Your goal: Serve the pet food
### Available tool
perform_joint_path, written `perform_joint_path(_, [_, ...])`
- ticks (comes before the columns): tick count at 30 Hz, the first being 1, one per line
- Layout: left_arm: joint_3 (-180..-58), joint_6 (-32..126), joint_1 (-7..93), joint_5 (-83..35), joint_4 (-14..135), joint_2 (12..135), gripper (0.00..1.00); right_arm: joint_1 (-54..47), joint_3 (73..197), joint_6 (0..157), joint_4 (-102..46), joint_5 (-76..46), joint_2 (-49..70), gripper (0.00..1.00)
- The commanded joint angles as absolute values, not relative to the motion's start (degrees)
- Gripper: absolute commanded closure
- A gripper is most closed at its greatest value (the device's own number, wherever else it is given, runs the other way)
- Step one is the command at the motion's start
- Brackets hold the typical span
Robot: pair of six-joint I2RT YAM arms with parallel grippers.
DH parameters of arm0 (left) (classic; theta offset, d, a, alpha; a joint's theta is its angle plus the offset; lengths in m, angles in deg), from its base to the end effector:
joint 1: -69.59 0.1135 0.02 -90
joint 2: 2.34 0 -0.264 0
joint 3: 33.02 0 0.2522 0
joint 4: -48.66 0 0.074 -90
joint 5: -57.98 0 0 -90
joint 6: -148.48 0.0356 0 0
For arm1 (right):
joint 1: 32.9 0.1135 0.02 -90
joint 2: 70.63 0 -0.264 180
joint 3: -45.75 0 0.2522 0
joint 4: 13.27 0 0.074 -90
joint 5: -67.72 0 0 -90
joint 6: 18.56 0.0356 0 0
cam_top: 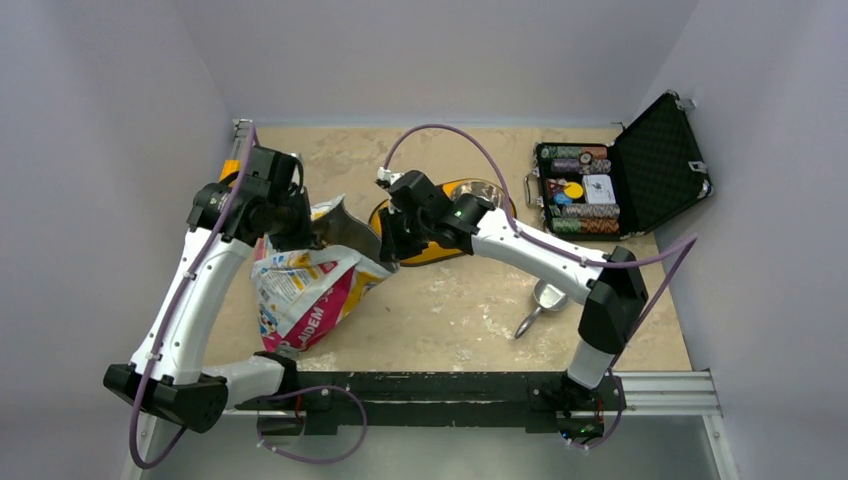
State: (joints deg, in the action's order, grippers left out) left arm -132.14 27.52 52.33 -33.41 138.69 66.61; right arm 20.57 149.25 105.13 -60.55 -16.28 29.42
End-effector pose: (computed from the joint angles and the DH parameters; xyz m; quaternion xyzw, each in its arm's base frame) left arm 0.1896 -0.0580 0.3919 -0.1183 0.9583 -0.0955 0.2421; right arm 0.2332 0.3210 0.3129 -0.1780 0.9015 0.3048 0.2505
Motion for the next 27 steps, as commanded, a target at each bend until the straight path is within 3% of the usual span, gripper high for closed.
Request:
perform_joint_path(1, [-136.13, 24.97, 52.18, -23.14, 135.08, 65.72, 1.0, 21.85, 151.62, 99.24, -64.34, -16.75, 23.73, 0.77])
perform_joint_path(5, [-143.53, 26.61, 52.18, -23.66, 140.82, 68.47, 1.0, 21.85, 156.16, 95.6, -67.92, -17.96, 23.73, 0.55])
perform_joint_path(11, [-154.25, 31.39, 52.18, -25.57, 151.71, 71.97, 1.0, 21.85, 158.99, 89.08, -66.4, -17.98, 25.24, 0.53])
perform_joint_path(18, [-152.22, 32.99, 52.18, -25.98, 152.44, 70.03, 1.0, 23.65, 164.71, 88.89, -65.22, -13.87, 29.08, 0.55])
perform_joint_path(21, [-150.6, 32.86, 52.18, -25.9, 151.71, 69.49, 1.0, 24.46, 167.8, 93.43, -68.22, -19.45, 31.55, 0.67])
perform_joint_path(24, [-148.19, 31.13, 52.1, -30.6, 152.56, 68.55, 0.91, 24.57, 171.8, 97.6, -72.15, -23.4, 33.57, 0.98])
perform_joint_path(27, [-141.32, 27.79, 52.03, -32.11, 149.11, 64.56, 0.83, 24.58, 172.53, 100.58, -71.78, -23.27, 32.91, 1.0])
